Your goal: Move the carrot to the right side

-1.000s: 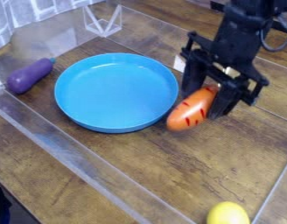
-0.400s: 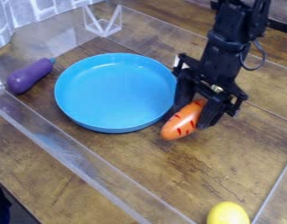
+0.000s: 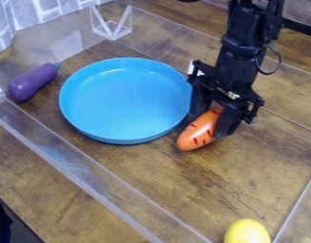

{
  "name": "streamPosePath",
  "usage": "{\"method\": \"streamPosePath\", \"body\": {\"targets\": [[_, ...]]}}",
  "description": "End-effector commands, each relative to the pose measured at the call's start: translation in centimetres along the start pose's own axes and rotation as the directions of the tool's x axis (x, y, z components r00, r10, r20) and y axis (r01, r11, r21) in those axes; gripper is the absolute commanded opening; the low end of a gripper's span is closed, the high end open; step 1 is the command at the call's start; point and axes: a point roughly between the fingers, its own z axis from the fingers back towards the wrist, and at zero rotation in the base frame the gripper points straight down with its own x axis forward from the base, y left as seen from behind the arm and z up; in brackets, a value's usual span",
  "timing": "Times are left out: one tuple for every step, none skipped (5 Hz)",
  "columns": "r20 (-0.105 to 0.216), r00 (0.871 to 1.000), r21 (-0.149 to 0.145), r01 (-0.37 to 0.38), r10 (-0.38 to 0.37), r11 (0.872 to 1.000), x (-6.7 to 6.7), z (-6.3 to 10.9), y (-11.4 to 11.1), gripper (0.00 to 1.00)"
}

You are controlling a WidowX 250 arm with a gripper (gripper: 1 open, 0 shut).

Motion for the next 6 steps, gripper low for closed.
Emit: {"method": "streamPosePath", "body": {"targets": [[0.051, 0.999, -0.020, -0.010, 0.011, 1.000, 0.4, 0.9, 0.8, 1.00], [0.050, 0.999, -0.032, -0.003, 0.004, 0.999, 0.7, 0.2, 0.8, 1.00], [0.045, 0.999, -0.041, 0.002, 0.000, 0.999, 1.1, -0.6, 0.8, 1.00], [0.038, 0.999, -0.042, 0.002, -0.001, 0.999, 1.3, -1.2, 0.8, 1.00], [0.034, 0.999, -0.047, 0.005, -0.003, 0.999, 1.4, -1.7, 1.0, 0.00], [0.043, 0.999, -0.061, 0.009, -0.007, 0.998, 1.3, -1.6, 1.0, 0.00]]}}
